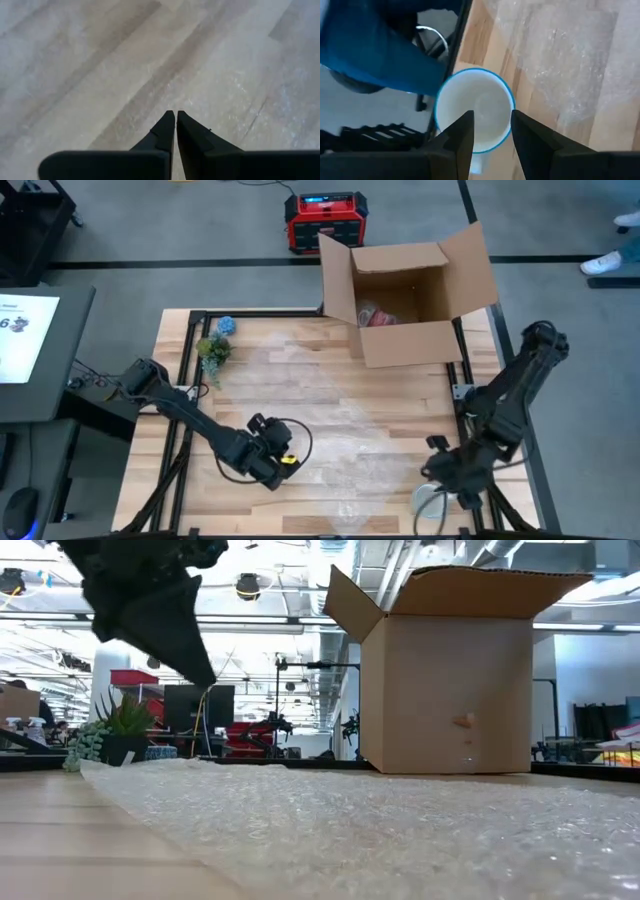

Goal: Wrap mug
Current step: Wrap the white patterned mug in the bubble wrap

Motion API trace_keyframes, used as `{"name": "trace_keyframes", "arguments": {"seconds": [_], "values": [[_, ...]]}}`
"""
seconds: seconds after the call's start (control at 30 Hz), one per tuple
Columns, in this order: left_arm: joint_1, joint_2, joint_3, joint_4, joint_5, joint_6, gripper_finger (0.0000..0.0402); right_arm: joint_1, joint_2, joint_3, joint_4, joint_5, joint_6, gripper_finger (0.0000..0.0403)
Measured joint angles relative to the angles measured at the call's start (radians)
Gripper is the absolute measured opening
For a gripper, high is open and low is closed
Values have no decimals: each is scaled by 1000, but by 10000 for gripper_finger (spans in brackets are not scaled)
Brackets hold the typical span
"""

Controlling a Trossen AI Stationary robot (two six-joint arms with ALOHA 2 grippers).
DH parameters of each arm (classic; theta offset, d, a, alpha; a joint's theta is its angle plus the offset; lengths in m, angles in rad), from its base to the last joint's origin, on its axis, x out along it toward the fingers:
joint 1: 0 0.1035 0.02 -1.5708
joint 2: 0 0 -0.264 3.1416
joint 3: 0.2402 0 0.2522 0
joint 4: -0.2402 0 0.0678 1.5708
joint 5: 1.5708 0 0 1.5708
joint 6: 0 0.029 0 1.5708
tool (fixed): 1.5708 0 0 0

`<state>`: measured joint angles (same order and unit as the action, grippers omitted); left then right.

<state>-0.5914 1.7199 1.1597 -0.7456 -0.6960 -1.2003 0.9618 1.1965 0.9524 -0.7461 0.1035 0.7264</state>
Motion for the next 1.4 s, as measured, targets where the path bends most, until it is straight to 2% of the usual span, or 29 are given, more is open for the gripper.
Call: {"name": "trace_keyframes", "arguments": {"seconds": [0.23, 0.37, 0.47, 0.57, 0.63, 0.67, 0.77, 0.93, 1.07, 1.27, 1.4], "values": [[-30, 33, -2, 3, 21, -62, 0, -37, 130, 0, -22, 3, 2, 172], [-43, 34, -2, 21, 30, -82, 0, -80, 216, 0, -13, -139, -1, 193], [-44, 34, -2, 53, 30, -82, 0, -98, 276, 2, -3, -186, -8, 167], [-37, 41, -6, 96, 21, -63, 0, -111, 314, 36, -2, -180, -57, 94], [-31, 52, -16, 134, 65, -33, 0, -128, 325, 71, -20, -158, -84, 32], [-26, 54, -26, 133, 96, -25, 0, -137, 327, 90, -31, -145, -92, 19], [-18, 66, -46, 162, 173, -27, 0, -166, 322, 176, -50, -88, -107, 18], [0, 100, -94, 305, 203, -10, 0, -268, 315, 315, -83, 19, -158, 9], [24, 183, -112, 525, 242, 47, 0, -383, 314, 369, -81, 31, -209, 8], [63, 287, -106, 889, 241, 141, 0, -538, 314, 369, -113, 30, -241, 9], [80, 270, -48, 974, 246, 277, 0, -623, 314, 368, -114, 14, -264, 9]]}}
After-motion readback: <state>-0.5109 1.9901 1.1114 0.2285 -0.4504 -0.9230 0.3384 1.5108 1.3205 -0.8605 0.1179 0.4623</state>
